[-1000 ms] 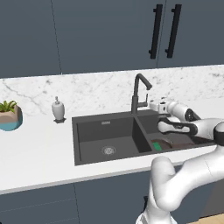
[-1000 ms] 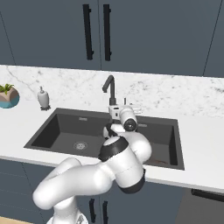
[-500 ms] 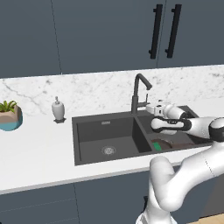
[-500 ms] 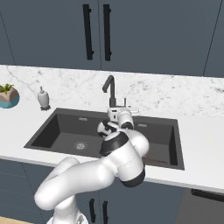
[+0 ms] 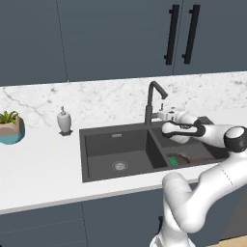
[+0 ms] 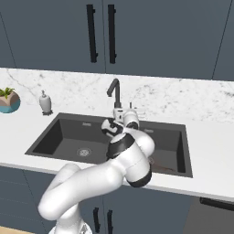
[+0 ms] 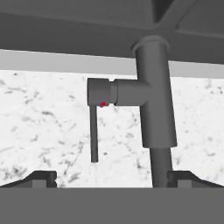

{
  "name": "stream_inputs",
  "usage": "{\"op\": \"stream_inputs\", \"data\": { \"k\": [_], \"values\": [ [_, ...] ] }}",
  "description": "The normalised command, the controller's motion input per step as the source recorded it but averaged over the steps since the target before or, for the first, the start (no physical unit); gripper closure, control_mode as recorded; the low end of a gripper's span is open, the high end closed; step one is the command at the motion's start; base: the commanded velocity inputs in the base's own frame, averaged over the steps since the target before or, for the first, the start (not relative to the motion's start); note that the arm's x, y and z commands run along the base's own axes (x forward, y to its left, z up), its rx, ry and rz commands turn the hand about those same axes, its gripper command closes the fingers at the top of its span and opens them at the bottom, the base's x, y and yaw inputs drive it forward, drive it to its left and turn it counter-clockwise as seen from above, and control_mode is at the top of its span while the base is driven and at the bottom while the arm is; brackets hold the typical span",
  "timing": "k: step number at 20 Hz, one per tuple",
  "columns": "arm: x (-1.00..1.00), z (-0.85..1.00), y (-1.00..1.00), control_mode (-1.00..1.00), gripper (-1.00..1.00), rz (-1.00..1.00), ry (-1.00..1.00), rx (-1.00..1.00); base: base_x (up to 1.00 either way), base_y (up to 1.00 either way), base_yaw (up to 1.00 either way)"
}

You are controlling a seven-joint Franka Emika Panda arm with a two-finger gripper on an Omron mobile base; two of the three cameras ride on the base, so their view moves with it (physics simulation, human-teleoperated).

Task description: Pick the pan and sponge and place them into the sink. Then turn on the water.

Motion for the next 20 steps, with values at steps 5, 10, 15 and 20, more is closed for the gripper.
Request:
{"op": "stream_inputs", "data": {
  "k": [5, 10, 15, 20],
  "values": [
    [0.2, -0.03, -0.1, -1.0, -1.0, 0.0, 0.0, 0.0, 0.0, 0.0, 0.0],
    [0.18, -0.33, -0.03, -1.0, -1.0, 0.0, 0.0, 0.0, 0.0, 0.0, 0.0],
    [0.26, -0.37, -0.01, -1.0, -1.0, 0.0, 0.0, 0.0, 0.0, 0.0, 0.0],
    [0.33, -0.32, -0.06, -1.0, -1.0, 0.0, 0.0, 0.0, 0.0, 0.0, 0.0]
  ]
}}
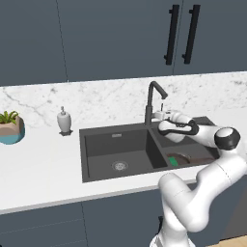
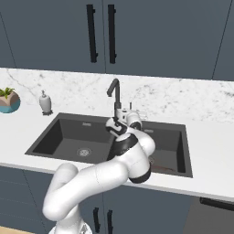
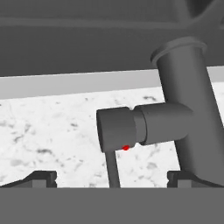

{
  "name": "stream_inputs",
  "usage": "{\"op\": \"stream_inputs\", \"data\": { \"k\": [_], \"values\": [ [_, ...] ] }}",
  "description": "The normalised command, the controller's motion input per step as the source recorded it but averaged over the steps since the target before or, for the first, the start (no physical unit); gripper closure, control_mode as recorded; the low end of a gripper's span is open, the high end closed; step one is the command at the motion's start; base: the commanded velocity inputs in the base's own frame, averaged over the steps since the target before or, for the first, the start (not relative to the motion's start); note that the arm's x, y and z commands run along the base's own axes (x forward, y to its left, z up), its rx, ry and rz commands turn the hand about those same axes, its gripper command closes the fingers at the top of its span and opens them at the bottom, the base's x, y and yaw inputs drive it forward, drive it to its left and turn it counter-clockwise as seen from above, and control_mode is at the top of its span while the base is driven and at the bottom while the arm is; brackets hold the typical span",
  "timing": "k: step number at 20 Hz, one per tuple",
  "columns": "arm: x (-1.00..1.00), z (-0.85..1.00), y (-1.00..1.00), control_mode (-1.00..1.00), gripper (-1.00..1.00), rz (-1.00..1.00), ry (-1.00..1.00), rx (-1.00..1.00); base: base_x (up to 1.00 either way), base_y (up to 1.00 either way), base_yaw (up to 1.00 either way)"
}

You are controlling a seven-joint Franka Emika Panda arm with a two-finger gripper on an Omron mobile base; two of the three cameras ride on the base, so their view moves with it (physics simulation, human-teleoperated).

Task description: Pick the pan and sponge and place them into the sink. Then turn on the water.

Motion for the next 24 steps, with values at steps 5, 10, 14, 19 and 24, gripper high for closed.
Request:
{"op": "stream_inputs", "data": {
  "k": [5, 10, 14, 19, 24],
  "values": [
    [0.4, -0.25, -0.1, -1.0, -1.0, 0.0, 0.0, 0.0, 0.0, 0.0, 0.0],
    [0.34, -0.05, -0.08, -1.0, -1.0, 0.0, 0.0, 0.0, 0.0, 0.0, 0.0],
    [0.2, 0.0, 0.0, -1.0, -1.0, 0.0, 0.0, 0.0, 0.0, 0.0, 0.0],
    [0.07, 0.0, 0.0, -1.0, -1.0, 0.0, 0.0, 0.0, 0.0, 0.0, 0.0],
    [0.2, 0.0, -0.01, -1.0, -1.0, 0.0, 0.0, 0.0, 0.0, 0.0, 0.0]
  ]
}}
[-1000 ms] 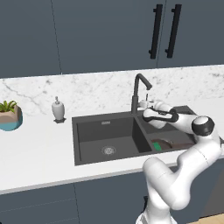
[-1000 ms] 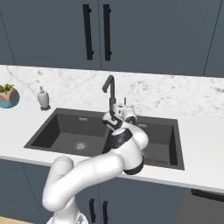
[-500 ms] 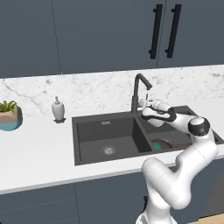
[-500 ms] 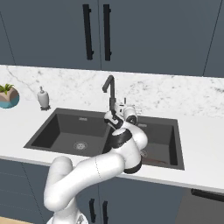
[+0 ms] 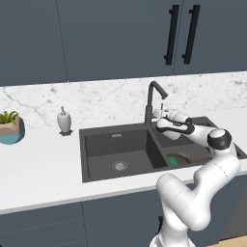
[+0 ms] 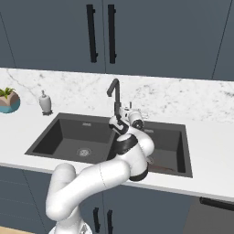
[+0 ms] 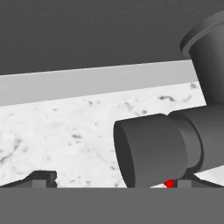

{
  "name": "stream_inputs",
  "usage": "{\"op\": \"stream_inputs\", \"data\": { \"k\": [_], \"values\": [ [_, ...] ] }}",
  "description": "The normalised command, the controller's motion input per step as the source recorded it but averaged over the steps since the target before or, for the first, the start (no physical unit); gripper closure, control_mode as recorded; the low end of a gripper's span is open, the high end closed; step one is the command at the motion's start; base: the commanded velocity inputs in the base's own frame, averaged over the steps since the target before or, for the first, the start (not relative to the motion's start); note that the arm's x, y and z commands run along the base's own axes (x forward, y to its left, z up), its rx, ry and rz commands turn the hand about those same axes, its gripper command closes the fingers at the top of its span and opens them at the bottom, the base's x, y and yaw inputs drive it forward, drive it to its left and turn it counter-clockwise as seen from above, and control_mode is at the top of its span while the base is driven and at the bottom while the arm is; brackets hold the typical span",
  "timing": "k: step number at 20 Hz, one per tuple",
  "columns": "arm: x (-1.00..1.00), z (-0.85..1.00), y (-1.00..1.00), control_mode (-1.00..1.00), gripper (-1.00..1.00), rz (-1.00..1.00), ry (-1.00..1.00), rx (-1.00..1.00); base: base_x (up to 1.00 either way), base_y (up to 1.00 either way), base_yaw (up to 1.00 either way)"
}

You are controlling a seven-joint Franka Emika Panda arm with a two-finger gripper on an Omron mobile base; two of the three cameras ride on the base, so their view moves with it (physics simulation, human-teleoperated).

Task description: Pick the pan and sponge and place them into the sink. Then turn on the water.

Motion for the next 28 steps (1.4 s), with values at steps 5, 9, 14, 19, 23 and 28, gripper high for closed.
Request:
{"op": "stream_inputs", "data": {
  "k": [5, 9, 14, 19, 23, 28],
  "values": [
    [0.15, 0.0, 0.0, -1.0, -1.0, 0.0, 0.0, 0.0, 0.0, 0.0, 0.0],
    [0.14, 0.0, 0.0, -1.0, -1.0, 0.0, -0.02, 0.0, 0.0, 0.0, 0.0],
    [0.06, -0.05, 0.0, -1.0, -1.0, 0.0, -0.04, 0.0, 0.0, 0.0, 0.0],
    [0.04, -0.14, 0.0, -1.0, -1.0, 0.0, -0.02, 0.0, 0.0, 0.0, 0.0],
    [0.02, -0.16, 0.0, -1.0, -1.0, 0.0, 0.0, -0.01, 0.0, 0.0, 0.0],
    [0.08, -0.16, 0.0, -1.0, -1.0, 0.0, 0.0, -0.01, 0.0, 0.0, 0.0]
  ]
}}
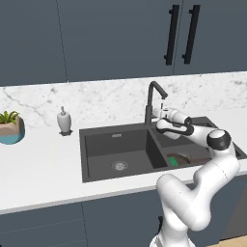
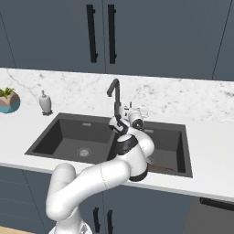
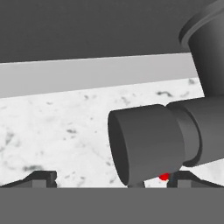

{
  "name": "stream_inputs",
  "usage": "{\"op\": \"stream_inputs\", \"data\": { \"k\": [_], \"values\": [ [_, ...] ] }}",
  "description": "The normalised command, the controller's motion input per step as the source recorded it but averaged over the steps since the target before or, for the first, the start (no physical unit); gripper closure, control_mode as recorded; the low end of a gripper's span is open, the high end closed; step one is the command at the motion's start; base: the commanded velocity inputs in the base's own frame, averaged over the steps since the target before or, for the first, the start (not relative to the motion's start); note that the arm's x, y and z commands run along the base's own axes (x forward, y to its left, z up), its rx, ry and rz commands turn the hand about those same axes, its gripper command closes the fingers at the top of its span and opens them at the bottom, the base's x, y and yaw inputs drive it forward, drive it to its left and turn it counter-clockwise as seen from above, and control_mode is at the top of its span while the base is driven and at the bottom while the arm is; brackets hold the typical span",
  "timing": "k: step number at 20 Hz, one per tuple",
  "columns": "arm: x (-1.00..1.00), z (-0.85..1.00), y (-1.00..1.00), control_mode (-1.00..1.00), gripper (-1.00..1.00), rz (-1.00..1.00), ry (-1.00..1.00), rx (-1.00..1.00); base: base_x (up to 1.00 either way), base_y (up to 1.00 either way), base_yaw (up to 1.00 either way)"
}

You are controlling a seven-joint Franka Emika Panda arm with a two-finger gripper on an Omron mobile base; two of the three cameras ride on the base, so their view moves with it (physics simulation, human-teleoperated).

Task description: Pick the pan and sponge and place them into the sink. Then turn on the water.

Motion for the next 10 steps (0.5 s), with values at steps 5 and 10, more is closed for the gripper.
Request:
{"op": "stream_inputs", "data": {
  "k": [5, 10],
  "values": [
    [0.15, -0.11, 0.0, -1.0, -1.0, 0.0, 0.0, 0.0, 0.0, 0.0, 0.0],
    [0.18, -0.1, 0.0, -1.0, -1.0, 0.0, 0.0, 0.0, 0.0, 0.0, 0.0]
  ]
}}
